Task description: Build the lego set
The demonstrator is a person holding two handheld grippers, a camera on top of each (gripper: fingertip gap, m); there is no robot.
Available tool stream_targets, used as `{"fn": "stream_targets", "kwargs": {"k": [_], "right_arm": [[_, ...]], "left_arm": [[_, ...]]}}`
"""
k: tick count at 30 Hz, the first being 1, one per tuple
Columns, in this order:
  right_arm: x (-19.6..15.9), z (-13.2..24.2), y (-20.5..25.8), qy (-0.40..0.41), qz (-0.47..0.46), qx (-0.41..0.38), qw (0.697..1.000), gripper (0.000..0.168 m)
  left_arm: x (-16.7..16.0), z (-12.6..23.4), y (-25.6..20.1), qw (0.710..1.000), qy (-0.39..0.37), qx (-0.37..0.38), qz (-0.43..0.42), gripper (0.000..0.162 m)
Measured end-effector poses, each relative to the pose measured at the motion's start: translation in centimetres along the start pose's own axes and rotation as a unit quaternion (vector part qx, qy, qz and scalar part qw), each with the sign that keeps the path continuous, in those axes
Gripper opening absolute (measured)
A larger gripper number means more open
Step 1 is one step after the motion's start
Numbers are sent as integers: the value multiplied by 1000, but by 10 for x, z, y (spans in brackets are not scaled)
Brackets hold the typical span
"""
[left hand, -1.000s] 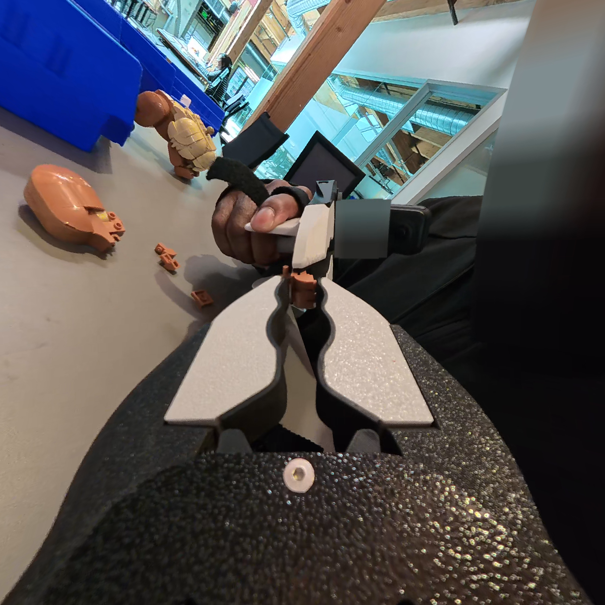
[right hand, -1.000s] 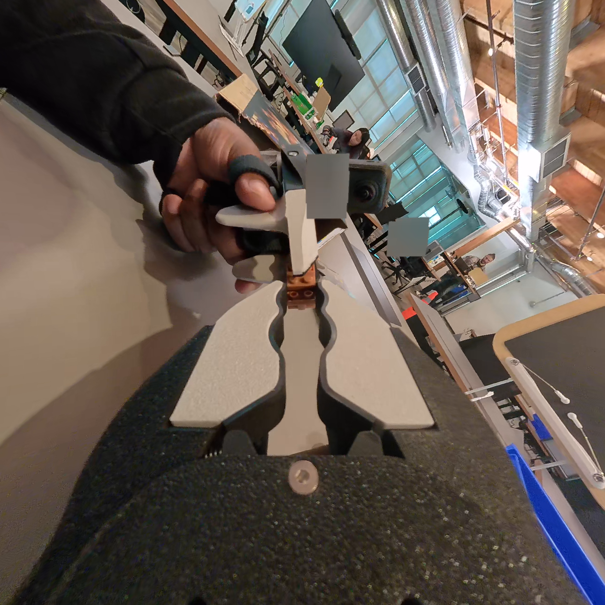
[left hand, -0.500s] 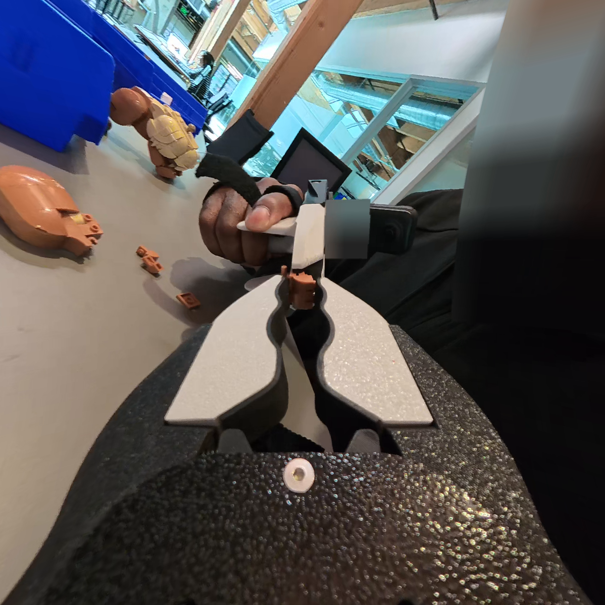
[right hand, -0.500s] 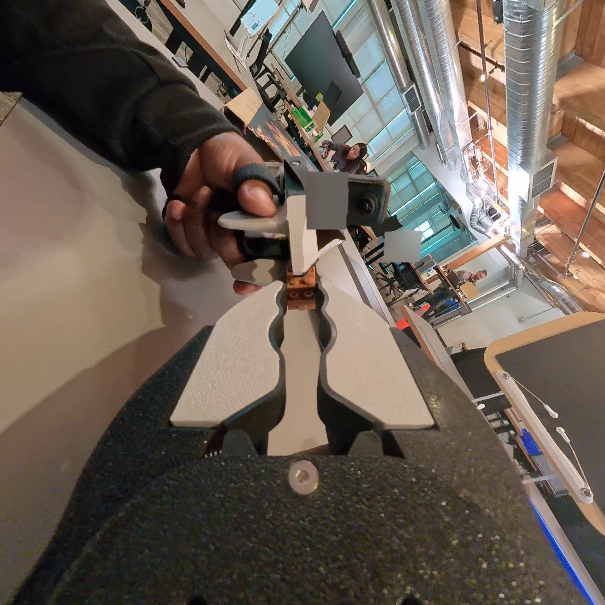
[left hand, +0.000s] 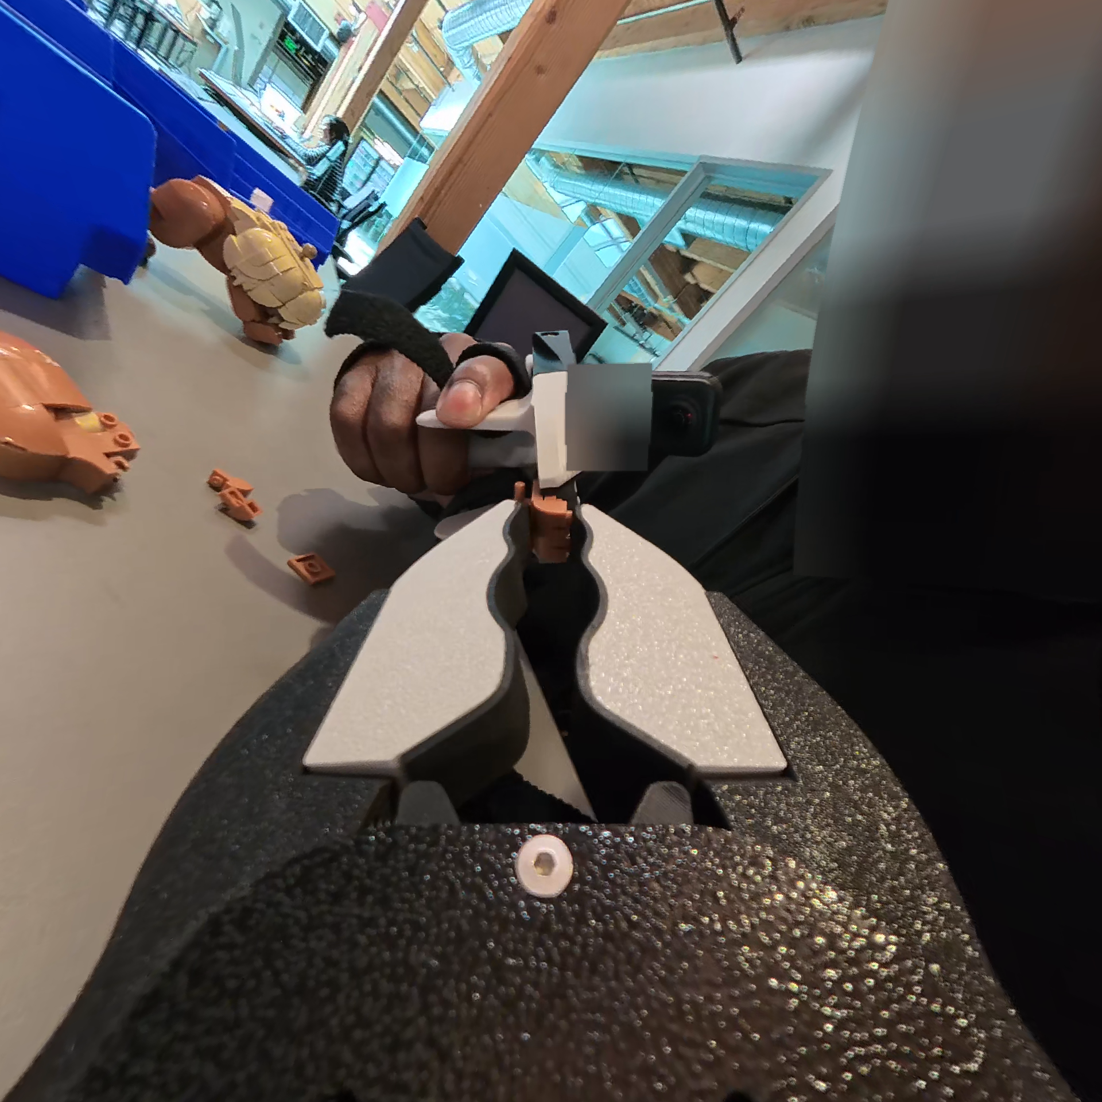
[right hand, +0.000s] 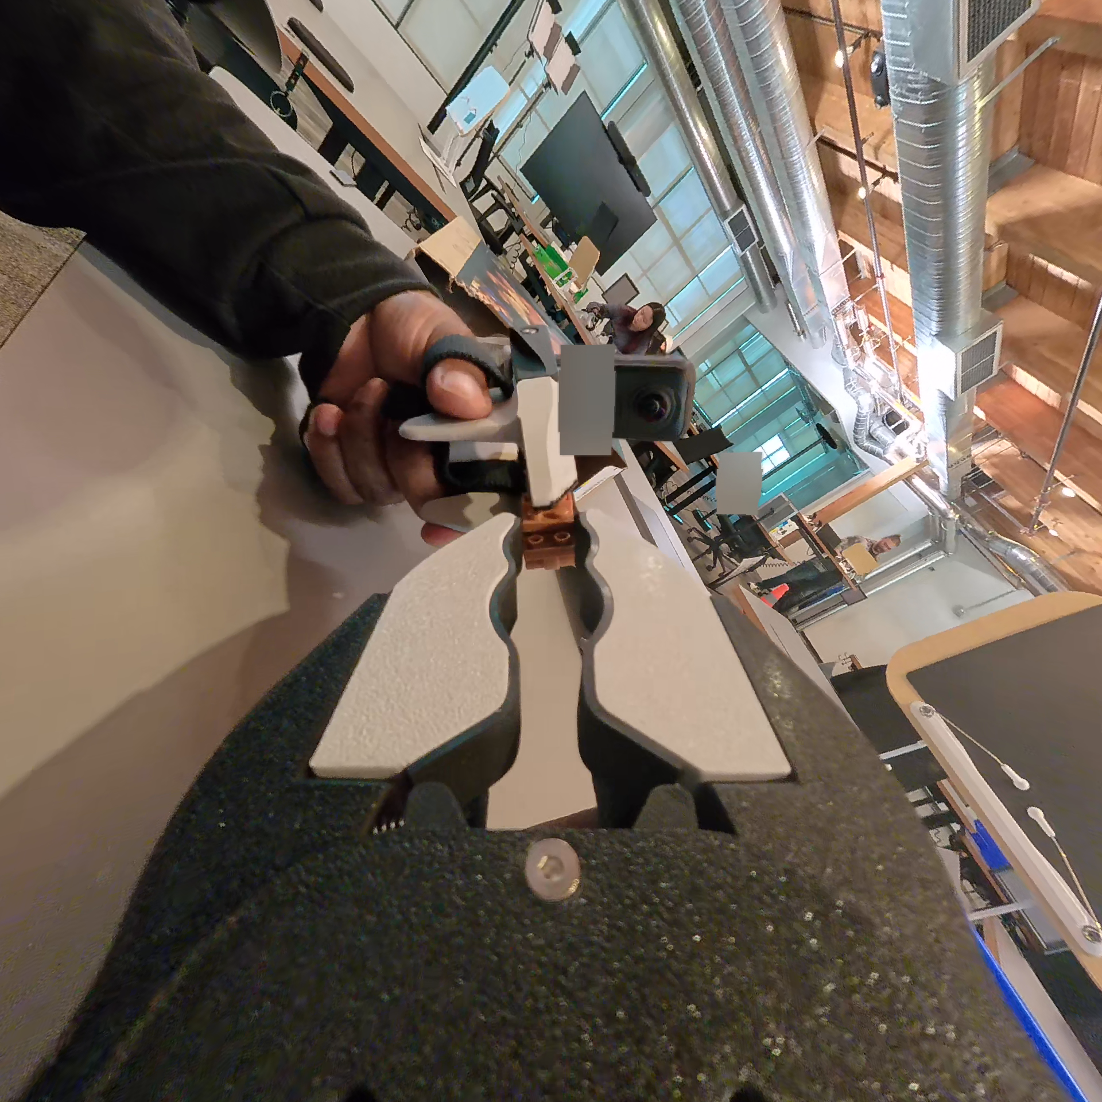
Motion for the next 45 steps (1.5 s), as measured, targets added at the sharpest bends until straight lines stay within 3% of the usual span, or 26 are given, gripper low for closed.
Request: {"fn": "stream_targets", "kwargs": {"k": [6, 9, 14, 25, 28, 32, 37, 39, 41, 45], "right_arm": [[-2, -2, -3, 11, -2, -24, 1000, 18], [-7, -2, -6, 26, -1, -31, 999, 29], [-8, -3, -4, 27, 11, -27, 999, 18], [-11, -4, -6, 40, -30, -20, 999, 17], [-14, -5, -8, 42, -79, -13, 996, 17], [-16, -7, -12, 34, -176, 5, 984, 17], [-25, -9, -16, 40, -306, 35, 951, 17], [-27, -9, -17, 36, -387, 65, 919, 17], [-30, -9, -18, 31, -473, 92, 876, 17], [-35, -10, -17, 18, -603, 131, 787, 17]], "left_arm": [[5, 1, 0, 999, 2, 27, -42, 13], [6, 4, 1, 999, -6, 25, -34, 13], [5, 4, 2, 1000, -7, 20, -22, 13], [6, 4, 6, 999, -17, 32, -10, 12], [8, 5, 7, 999, -21, 41, -14, 13], [10, 7, 11, 997, -16, 75, -31, 39], [17, 14, 8, 989, -13, 106, -101, 52], [19, 19, 4, 976, 8, 130, -176, 53], [20, 22, -3, 945, 32, 159, -283, 48], [19, 22, -14, 855, 61, 206, -472, 41]]}}
Point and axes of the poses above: each gripper's, where its closed fingertips meet, z back along the fingers, x out of its top, y = z × x across the jaws, the point moved 5 cm from there along z, back along the fingers, and after that the axes turned 4 degrees about -y, right-handed, at the moved point
